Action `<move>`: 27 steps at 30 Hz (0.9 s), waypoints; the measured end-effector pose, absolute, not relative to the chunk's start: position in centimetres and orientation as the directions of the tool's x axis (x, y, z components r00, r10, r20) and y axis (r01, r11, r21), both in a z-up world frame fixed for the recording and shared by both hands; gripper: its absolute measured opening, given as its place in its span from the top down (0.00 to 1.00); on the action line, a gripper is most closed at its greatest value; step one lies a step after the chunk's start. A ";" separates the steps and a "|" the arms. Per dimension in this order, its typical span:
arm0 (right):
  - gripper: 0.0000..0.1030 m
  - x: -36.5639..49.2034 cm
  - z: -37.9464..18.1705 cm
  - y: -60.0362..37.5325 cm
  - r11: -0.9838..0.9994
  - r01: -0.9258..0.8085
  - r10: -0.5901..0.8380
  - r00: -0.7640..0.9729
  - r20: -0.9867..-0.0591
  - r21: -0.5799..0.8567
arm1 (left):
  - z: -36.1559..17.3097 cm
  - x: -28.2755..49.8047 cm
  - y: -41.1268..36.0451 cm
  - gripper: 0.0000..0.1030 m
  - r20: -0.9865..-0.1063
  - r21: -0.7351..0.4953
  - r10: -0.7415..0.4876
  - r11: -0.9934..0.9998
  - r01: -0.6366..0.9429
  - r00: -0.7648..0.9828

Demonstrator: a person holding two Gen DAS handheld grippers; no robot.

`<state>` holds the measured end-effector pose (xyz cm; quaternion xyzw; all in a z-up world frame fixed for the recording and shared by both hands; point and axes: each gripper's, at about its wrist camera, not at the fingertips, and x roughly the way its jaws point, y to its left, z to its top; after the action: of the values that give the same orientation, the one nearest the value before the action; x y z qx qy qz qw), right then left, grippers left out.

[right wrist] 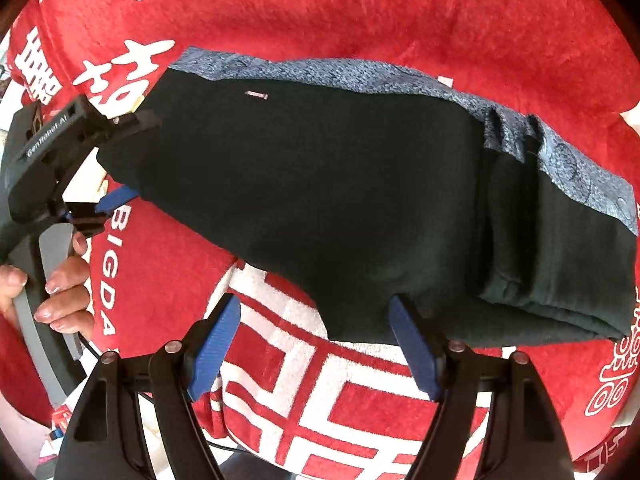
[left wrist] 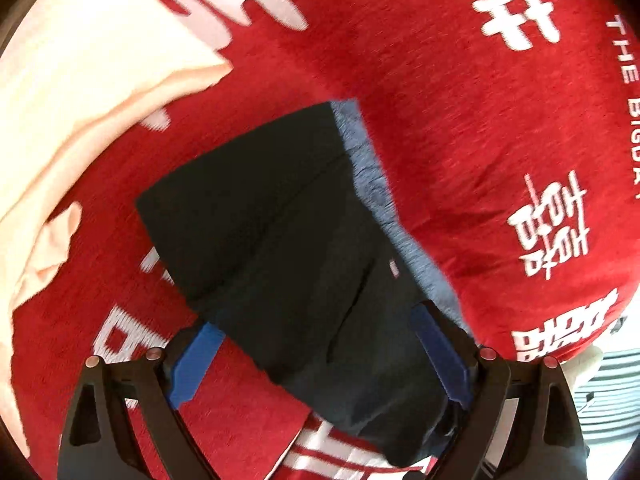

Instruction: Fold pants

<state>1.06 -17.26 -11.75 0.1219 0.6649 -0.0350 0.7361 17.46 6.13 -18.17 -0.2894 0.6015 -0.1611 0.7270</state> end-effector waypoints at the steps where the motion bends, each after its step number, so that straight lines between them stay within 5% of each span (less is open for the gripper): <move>1: 0.22 1.2 -11.7 -17.2 0.968 0.214 0.108 0.116 -0.987 0.132 | -18.6 17.6 5.8 0.09 -0.794 -0.598 -0.568 0.793 -0.114 0.216; 7: 0.22 2.4 -10.9 -17.9 0.967 0.220 0.097 0.140 -0.985 0.127 | -19.0 18.1 4.9 0.12 -0.834 -0.541 -0.507 0.829 -0.141 0.216; 8: 0.22 2.8 -10.6 -18.1 0.967 0.220 0.097 0.146 -0.985 0.127 | -18.9 18.1 4.5 0.17 -0.845 -0.522 -0.487 0.841 -0.141 0.223; 10: 0.22 3.9 -10.0 -18.8 0.968 0.217 0.092 0.156 -0.983 0.125 | -18.6 18.1 3.9 0.58 -0.891 -0.428 -0.396 0.896 -0.119 0.222; 13: 0.22 6.0 -8.8 -19.7 0.972 0.203 0.087 0.172 -0.981 0.122 | -17.9 17.9 3.2 0.65 -0.911 -0.356 -0.336 0.934 -0.044 0.238; 19: 0.22 13.1 -7.1 -19.9 0.955 0.167 0.222 0.151 -0.963 0.246 | -14.9 14.7 -2.0 0.69 -0.895 -0.017 -0.131 0.965 0.262 0.426; 27: 0.20 23.8 -8.8 -11.4 0.937 -0.012 0.347 -0.088 -0.934 0.349 | -14.8 13.8 -3.5 0.69 -0.874 0.094 -0.075 0.943 0.318 0.480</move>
<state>23.82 -11.36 -8.82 0.1155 0.7252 0.1347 0.6653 13.82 -3.55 -14.82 0.1226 0.4966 -0.1154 0.8515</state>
